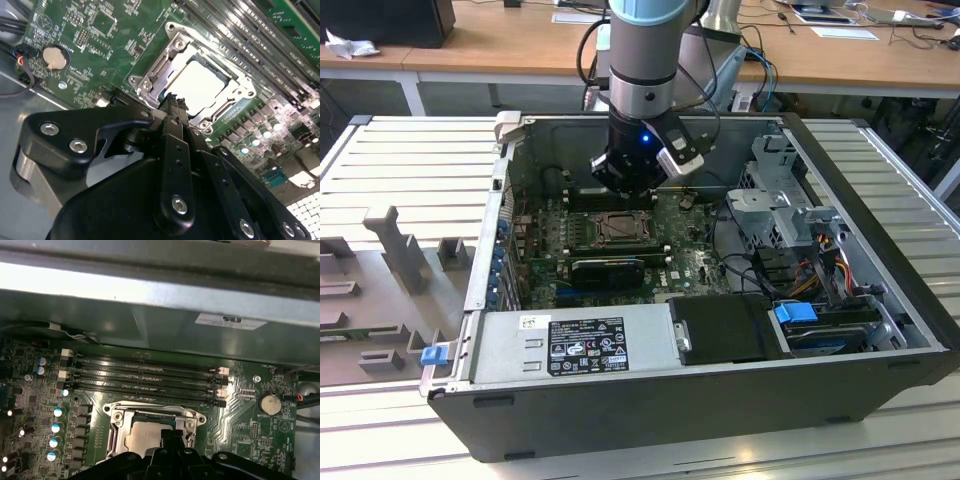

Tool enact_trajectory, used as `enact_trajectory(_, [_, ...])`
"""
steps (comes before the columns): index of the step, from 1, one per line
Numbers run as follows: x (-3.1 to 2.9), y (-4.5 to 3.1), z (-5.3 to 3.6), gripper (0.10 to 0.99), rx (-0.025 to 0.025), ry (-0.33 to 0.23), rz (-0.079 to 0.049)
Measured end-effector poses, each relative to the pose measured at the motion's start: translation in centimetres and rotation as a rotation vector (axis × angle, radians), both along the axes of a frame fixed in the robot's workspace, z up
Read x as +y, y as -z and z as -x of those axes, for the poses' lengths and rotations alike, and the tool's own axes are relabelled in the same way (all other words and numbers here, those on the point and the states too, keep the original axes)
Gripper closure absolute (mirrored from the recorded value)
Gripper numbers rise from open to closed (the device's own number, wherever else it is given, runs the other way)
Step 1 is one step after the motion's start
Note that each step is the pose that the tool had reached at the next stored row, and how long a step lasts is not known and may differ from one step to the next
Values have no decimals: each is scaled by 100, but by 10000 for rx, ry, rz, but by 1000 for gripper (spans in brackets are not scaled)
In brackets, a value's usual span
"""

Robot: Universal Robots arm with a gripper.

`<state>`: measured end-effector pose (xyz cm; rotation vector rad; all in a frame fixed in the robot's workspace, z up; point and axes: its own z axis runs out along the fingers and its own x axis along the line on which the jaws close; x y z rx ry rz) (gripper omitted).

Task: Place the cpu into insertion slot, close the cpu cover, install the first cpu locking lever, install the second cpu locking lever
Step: 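Install the second cpu locking lever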

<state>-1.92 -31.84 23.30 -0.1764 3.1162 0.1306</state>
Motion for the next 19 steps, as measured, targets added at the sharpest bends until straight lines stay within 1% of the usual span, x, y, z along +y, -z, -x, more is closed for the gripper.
enact_trajectory(3, [-53, 2, 0, 980, 0, 0, -1])
enact_trajectory(7, [-152, 10, 0, 980, 1, 0, -1])
enact_trajectory(10, [-188, -3, 0, 980, 1, 0, 3])
enact_trajectory(14, [-201, -79, 0, 980, 0, -1, 1])
enact_trajectory(17, [-246, -81, 0, 980, 0, 0, -1])
enact_trajectory(18, [-280, -81, 0, 980, 1, 0, 0])
enact_trajectory(19, [-353, -80, 0, 980, 0, -1, 0])
